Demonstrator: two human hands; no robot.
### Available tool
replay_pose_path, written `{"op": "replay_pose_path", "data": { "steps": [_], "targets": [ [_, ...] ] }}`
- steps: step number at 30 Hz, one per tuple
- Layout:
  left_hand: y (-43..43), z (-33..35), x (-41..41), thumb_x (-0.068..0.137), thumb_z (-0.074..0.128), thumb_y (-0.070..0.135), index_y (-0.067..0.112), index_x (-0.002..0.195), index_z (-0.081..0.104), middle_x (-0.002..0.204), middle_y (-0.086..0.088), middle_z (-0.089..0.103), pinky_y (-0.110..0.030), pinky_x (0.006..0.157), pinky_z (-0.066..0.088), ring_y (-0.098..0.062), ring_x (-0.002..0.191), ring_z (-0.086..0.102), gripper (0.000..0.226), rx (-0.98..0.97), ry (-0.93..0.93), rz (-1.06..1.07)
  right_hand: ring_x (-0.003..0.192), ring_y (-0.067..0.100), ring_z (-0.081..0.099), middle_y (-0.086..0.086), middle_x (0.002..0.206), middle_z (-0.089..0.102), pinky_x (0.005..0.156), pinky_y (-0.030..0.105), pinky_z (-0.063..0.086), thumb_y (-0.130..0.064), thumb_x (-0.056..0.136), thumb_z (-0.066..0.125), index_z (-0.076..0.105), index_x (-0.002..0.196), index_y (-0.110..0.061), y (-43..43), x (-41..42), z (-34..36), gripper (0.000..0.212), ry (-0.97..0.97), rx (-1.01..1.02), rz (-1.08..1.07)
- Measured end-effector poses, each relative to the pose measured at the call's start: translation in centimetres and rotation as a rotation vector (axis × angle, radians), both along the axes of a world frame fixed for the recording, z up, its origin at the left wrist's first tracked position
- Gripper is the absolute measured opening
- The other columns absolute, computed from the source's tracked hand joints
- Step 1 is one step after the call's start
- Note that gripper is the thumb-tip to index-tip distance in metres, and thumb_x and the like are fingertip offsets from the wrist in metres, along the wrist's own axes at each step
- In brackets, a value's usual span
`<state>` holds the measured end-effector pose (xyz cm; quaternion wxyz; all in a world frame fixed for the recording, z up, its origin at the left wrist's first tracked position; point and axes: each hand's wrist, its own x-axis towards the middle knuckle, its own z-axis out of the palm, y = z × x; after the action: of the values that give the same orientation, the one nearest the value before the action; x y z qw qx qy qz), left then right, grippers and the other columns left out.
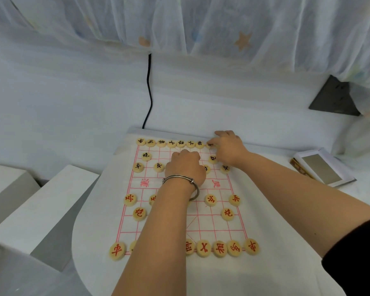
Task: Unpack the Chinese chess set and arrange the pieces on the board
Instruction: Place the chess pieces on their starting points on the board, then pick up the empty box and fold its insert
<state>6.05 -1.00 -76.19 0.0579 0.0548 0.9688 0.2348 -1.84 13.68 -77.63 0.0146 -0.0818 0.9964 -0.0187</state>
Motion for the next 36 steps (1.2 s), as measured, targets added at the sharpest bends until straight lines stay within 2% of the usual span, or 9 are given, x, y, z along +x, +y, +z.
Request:
{"op": "replay_pose_path", "data": {
  "steps": [7, 14, 18, 24, 26, 28, 31, 36],
  "targets": [
    [1.4, -0.1, -0.2, 0.094, 0.044, 0.021, 0.019, 0.134, 0.047, 0.138, -0.007, 0.044, -0.04, 0.1, 0.042, -0.026, 0.126, 0.04, 0.041, 0.061, 0.016, -0.034, 0.138, 0.027, 0.023, 0.01, 0.149, 0.033, 0.114, 0.034, 0.021, 0.011, 0.077, 0.04, 0.046, 0.137, -0.012, 1.8, 2.9, 0.3, 0.065, 0.117, -0.356, -0.113],
    [5.4, -0.2, 1.0, 0.092, 0.045, 0.018, 0.017, 0.141, 0.038, 0.141, -0.009, 0.042, -0.04, 0.105, 0.037, -0.028, 0.13, 0.036, 0.05, 0.134, 0.039, -0.117, 0.133, 0.028, 0.03, 0.012, 0.143, 0.041, 0.111, 0.032, 0.026, 0.007, 0.08, 0.043, 0.046, 0.136, -0.008, 5.1, 6.6, -0.4, 0.058, 0.173, -0.441, -0.29],
    [7.8, -0.2, 1.9, 0.091, 0.046, 0.016, 0.017, 0.143, 0.034, 0.145, -0.007, 0.039, -0.038, 0.108, 0.034, -0.026, 0.134, 0.033, 0.053, 0.161, 0.099, -0.174, 0.131, 0.029, 0.035, 0.013, 0.14, 0.044, 0.109, 0.035, 0.031, 0.003, 0.081, 0.044, 0.046, 0.134, -0.008, 7.8, 8.7, -0.1, 0.055, 0.282, -0.594, -0.526],
    [10.7, -1.2, 3.4, 0.093, 0.046, 0.015, 0.016, 0.145, 0.028, 0.149, -0.004, 0.032, -0.033, 0.11, 0.027, -0.024, 0.138, 0.023, 0.056, 0.111, 0.179, -0.244, 0.133, 0.033, 0.028, 0.014, 0.142, 0.038, 0.112, 0.042, 0.02, -0.007, 0.078, 0.051, 0.043, 0.133, -0.007, 10.8, 10.0, -0.8, 0.056, 0.323, -0.239, -0.638],
    [11.3, -1.5, 3.9, 0.093, 0.045, 0.015, 0.017, 0.146, 0.027, 0.15, -0.003, 0.03, -0.033, 0.111, 0.026, -0.023, 0.139, 0.022, 0.056, 0.085, 0.17, -0.263, 0.135, 0.032, 0.025, 0.014, 0.144, 0.034, 0.114, 0.048, 0.015, -0.011, 0.078, 0.053, 0.037, 0.136, -0.01, 11.6, 10.2, -1.1, 0.061, 0.291, -0.187, -0.732],
    [11.7, -1.7, 4.6, 0.093, 0.045, 0.016, 0.018, 0.146, 0.026, 0.151, -0.003, 0.028, -0.033, 0.111, 0.026, -0.023, 0.14, 0.02, 0.056, 0.062, 0.157, -0.283, 0.136, 0.031, 0.026, 0.013, 0.143, 0.035, 0.114, 0.052, 0.011, -0.013, 0.079, 0.054, 0.029, 0.14, -0.012, 12.0, 10.5, -1.5, 0.066, 0.215, -0.221, -0.823],
    [11.8, -1.8, 5.2, 0.093, 0.044, 0.017, 0.019, 0.146, 0.025, 0.152, -0.004, 0.025, -0.035, 0.111, 0.027, -0.023, 0.141, 0.019, 0.056, 0.01, 0.139, -0.302, 0.131, 0.029, 0.035, 0.012, 0.137, 0.042, 0.111, 0.053, 0.02, -0.013, 0.081, 0.053, 0.034, 0.134, -0.009, 11.8, 11.1, -1.6, 0.056, 0.146, -0.267, -0.843],
    [10.9, -1.3, 5.9, 0.093, 0.045, 0.018, 0.018, 0.145, 0.029, 0.153, -0.005, 0.024, -0.036, 0.112, 0.027, -0.023, 0.142, 0.017, 0.054, -0.032, 0.133, -0.282, 0.121, 0.028, 0.046, 0.011, 0.126, 0.053, 0.098, 0.039, 0.036, -0.014, 0.086, 0.05, 0.047, 0.123, -0.007, 9.8, 12.2, -1.1, 0.038, 0.145, -0.164, -0.714]
  ]
}}
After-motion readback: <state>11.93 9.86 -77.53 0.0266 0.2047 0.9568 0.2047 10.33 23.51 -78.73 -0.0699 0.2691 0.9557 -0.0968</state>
